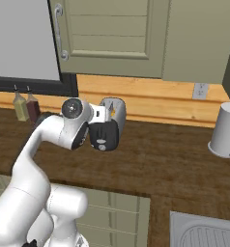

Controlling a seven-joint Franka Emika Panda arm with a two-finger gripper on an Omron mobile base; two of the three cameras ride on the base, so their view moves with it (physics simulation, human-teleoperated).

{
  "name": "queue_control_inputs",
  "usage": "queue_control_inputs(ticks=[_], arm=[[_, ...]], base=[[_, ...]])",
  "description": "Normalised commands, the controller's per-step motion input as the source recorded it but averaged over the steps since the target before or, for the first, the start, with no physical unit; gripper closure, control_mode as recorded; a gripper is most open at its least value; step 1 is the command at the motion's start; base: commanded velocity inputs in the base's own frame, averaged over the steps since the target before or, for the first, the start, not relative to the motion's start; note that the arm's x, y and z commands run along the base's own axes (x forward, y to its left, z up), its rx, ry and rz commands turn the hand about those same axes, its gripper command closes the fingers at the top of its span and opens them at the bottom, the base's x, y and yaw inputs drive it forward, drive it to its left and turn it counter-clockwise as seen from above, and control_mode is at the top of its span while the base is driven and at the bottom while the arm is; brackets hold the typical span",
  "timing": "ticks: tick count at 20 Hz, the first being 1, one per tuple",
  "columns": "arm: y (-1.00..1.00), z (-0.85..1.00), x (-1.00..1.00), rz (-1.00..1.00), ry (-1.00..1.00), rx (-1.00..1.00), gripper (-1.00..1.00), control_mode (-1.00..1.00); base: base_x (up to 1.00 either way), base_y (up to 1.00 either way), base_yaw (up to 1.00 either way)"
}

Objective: Start the toaster. Once the lever pops up, take the bread to the plate on the dining counter.

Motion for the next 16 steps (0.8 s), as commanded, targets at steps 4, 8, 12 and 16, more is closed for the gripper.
queue_control_inputs(ticks=[4,8,12,16], arm=[[-0.14,0.01,0.00,0.00,-0.25,0.00,-1.00,-1.00],[-0.08,0.03,0.00,0.00,-0.16,0.00,-1.00,-1.00],[0.00,0.09,0.00,0.00,-0.05,0.00,-1.00,-1.00],[0.00,0.01,0.03,0.00,-0.01,0.00,-1.00,-1.00]], base=[[0.00,0.00,0.00],[0.00,0.00,0.00],[0.00,0.00,0.00],[0.00,0.00,0.00]])
